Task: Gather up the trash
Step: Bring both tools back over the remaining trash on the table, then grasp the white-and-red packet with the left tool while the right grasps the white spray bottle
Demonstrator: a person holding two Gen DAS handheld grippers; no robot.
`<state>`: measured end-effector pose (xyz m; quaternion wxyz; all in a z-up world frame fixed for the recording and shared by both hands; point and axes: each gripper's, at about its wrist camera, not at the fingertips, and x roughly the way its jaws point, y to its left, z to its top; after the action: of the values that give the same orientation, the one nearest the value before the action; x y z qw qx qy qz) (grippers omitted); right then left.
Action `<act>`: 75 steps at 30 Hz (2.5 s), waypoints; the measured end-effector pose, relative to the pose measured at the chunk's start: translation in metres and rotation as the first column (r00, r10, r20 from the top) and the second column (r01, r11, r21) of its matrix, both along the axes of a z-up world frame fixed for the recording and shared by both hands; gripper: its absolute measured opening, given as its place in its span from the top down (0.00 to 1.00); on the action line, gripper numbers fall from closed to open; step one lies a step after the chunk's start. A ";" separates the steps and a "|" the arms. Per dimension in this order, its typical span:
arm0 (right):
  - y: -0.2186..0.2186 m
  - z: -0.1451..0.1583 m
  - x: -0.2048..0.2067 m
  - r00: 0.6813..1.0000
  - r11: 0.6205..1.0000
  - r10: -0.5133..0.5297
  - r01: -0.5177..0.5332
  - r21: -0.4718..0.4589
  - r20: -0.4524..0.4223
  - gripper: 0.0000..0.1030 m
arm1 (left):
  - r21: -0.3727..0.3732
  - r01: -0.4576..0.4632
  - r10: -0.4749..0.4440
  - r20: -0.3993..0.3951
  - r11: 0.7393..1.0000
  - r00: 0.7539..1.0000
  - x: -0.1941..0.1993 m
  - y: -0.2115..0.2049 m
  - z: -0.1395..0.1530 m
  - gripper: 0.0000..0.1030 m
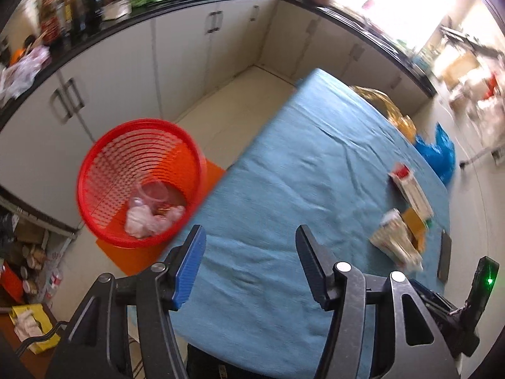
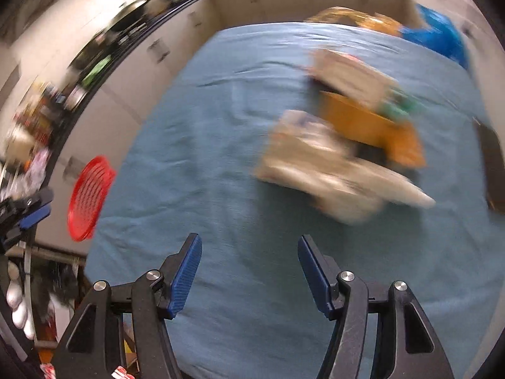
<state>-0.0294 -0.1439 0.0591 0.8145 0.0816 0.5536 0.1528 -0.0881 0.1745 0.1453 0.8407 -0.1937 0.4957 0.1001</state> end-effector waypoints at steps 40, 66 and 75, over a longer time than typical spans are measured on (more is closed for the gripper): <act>0.012 -0.054 0.055 0.980 0.957 0.115 -0.065 0.281 -0.165 0.50 | -0.058 0.138 -0.146 -0.157 0.989 0.977 0.006 -0.074 -0.044 0.42; -0.092 -0.019 0.067 0.995 0.991 -0.008 0.020 -0.132 0.095 0.24 | -0.244 0.274 -0.340 -0.287 0.930 0.896 0.097 -0.173 -0.126 0.18; -0.052 -0.058 0.089 0.984 0.949 0.178 -0.170 -0.266 0.005 0.56 | -0.218 0.304 -0.358 -0.277 0.927 0.892 0.081 -0.166 -0.111 0.63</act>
<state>0.0596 -0.1957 0.0012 0.8094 -0.0791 0.5624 0.1498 -0.0066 0.0089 0.0346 0.7368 -0.1584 0.6547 -0.0579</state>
